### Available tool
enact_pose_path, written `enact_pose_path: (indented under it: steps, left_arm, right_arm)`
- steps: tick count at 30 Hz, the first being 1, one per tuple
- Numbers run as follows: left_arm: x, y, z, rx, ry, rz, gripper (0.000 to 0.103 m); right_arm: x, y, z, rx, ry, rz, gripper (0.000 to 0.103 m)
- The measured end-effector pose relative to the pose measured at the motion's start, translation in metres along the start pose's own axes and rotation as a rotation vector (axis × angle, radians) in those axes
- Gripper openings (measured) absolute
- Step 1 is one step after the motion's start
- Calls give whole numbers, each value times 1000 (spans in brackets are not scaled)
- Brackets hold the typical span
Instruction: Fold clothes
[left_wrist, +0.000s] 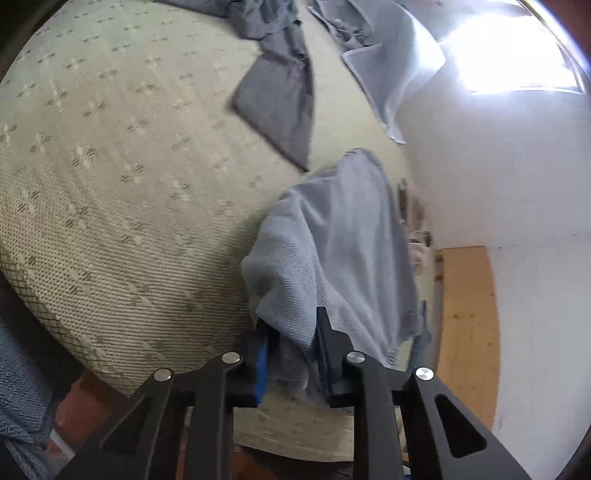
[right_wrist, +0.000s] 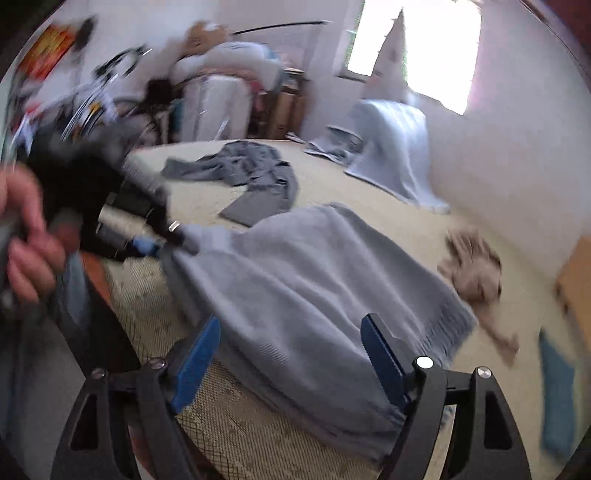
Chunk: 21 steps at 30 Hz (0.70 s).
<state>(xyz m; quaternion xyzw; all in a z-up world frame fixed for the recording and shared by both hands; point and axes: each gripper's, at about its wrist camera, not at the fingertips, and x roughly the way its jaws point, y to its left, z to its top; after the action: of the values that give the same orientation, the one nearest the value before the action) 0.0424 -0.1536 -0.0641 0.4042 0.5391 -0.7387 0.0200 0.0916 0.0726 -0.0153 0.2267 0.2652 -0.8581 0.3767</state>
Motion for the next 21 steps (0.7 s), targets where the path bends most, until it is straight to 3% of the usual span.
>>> enact_pose_path:
  steps: [7,12,17,18,19,20,21]
  left_arm:
    - [-14,-11,3,9,25,-115,16]
    - [-22,-16,11,2,43,-197,8]
    - [-35,-13,8,-4,45,-193,8]
    - [-34,-11,8,-12,46,-183,9]
    - [-31,-8,9,-22,46,-172,9]
    - [-28,-5,10,-32,46,-161,10]
    - [-27,-2,11,-42,40,-151,15]
  right_arm:
    - [24,61,6,-249,-29,-4,83]
    - [48,86,5,-362,-34,-85,83]
    - [78,92,-4,-446,7,-233,80]
    - [84,90,-5,-450,19,-262,74]
    - [89,86,-6,-444,34,-280,36]
    - [92,81,-5,-423,49,-266,27]
    - [93,76,-3,-396,63,-232,27]
